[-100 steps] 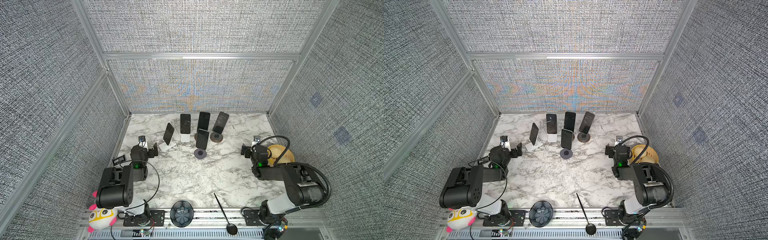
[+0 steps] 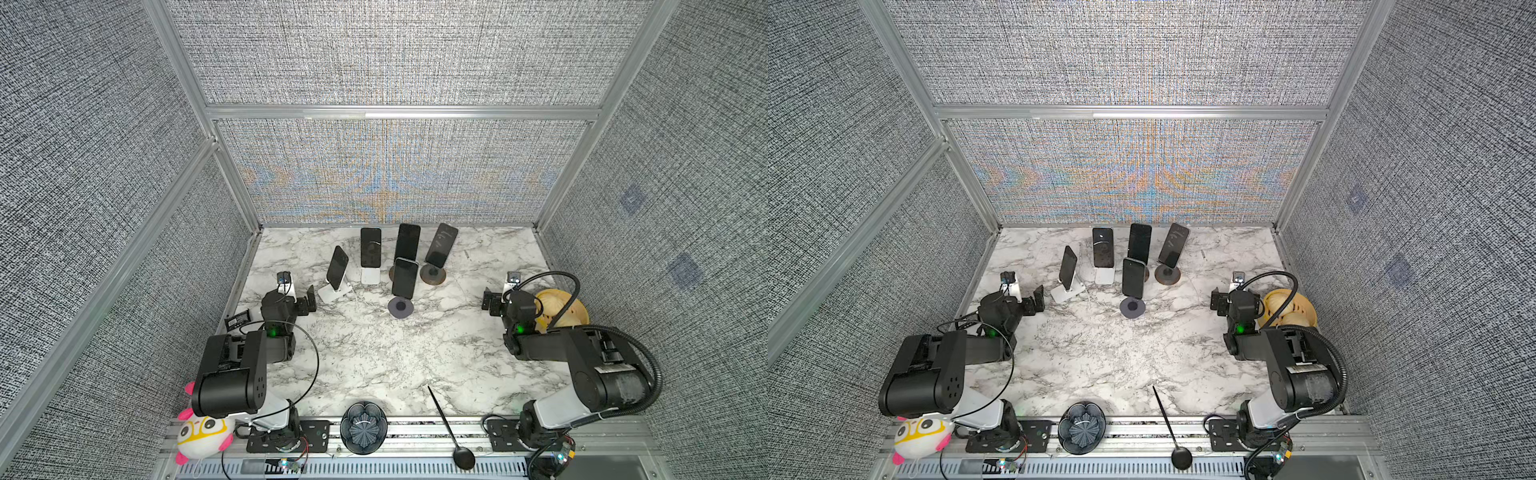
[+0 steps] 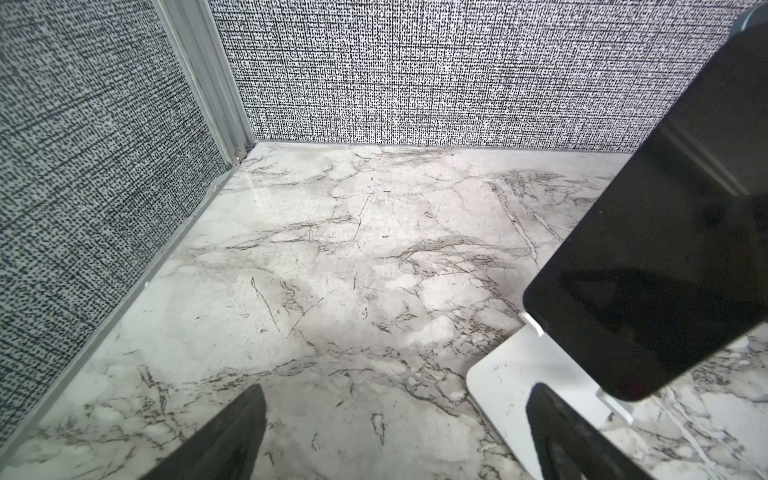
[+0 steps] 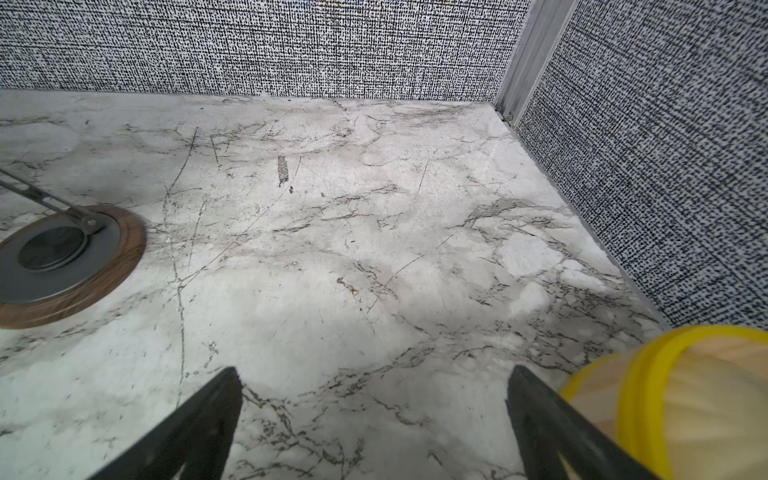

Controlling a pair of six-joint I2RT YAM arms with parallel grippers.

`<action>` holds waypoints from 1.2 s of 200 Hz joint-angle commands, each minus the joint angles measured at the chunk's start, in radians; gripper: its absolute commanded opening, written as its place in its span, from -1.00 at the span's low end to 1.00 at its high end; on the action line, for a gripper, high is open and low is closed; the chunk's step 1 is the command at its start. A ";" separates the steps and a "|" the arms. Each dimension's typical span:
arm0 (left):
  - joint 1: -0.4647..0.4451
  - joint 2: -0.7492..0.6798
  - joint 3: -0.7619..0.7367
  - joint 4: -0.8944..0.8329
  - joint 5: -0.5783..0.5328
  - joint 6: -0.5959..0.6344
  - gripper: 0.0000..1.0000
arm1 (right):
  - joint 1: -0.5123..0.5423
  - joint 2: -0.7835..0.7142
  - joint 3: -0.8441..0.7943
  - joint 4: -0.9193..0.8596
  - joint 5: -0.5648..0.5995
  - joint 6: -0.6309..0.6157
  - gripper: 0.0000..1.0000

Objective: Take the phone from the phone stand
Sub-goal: 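Raise both arms and move both grippers toward the phone stands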

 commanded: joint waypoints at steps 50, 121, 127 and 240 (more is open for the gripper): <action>0.000 0.000 0.003 0.012 0.005 0.002 0.97 | -0.001 0.003 0.003 0.013 0.009 0.005 0.98; 0.001 -0.016 -0.005 0.024 -0.007 -0.001 0.97 | -0.010 -0.004 -0.001 0.014 -0.011 0.011 0.98; 0.001 -0.048 -0.006 0.000 -0.024 -0.010 0.97 | -0.010 -0.004 -0.003 0.021 -0.018 0.008 0.98; -0.067 -0.449 0.329 -0.771 0.226 -0.012 0.97 | 0.008 -0.323 0.400 -1.104 -0.300 0.136 0.98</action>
